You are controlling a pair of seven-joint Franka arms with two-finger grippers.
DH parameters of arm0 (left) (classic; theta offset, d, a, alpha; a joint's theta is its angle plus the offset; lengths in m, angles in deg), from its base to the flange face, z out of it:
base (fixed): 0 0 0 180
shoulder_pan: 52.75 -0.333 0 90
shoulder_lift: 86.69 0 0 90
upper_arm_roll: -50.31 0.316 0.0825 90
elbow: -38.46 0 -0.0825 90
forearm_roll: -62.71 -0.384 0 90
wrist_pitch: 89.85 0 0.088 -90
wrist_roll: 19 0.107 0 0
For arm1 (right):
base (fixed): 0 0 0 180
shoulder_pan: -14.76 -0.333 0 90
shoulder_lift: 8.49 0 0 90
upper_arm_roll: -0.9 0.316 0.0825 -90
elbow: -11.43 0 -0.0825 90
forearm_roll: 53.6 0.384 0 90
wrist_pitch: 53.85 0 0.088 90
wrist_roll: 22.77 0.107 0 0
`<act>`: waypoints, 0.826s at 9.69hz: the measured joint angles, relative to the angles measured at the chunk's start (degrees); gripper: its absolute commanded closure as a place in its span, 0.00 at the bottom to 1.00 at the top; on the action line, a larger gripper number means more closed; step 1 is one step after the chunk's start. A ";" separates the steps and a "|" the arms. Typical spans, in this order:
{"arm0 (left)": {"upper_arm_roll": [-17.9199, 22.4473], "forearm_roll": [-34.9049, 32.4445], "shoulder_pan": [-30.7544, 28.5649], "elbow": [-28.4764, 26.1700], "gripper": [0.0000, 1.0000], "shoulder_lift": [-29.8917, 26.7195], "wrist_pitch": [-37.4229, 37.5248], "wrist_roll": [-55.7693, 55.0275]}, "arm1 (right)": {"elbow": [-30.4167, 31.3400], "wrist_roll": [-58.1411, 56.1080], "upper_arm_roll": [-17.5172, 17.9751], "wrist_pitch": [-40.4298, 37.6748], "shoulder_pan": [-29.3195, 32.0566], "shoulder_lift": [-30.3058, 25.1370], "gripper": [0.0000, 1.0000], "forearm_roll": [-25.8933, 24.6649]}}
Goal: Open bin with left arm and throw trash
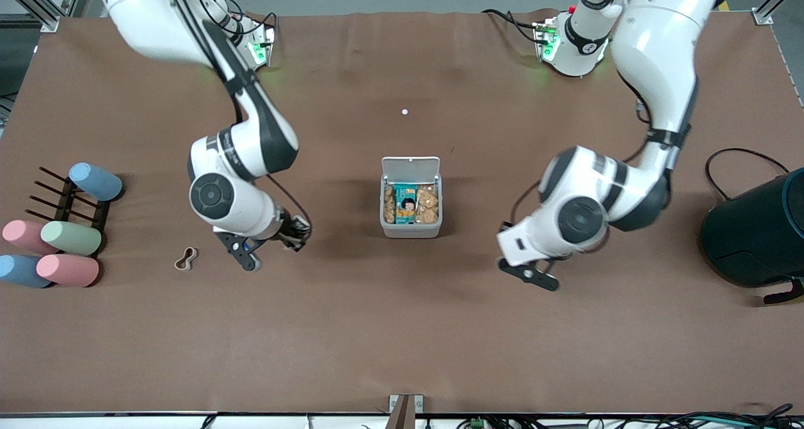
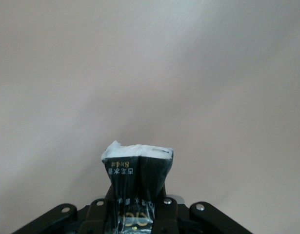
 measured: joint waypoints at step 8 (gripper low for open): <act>-0.27 -2.20 -10.91 -18.80 0.00 0.73 -21.85 13.71 | -10.14 48.18 0.10 7.60 -12.91 6.60 0.95 2.90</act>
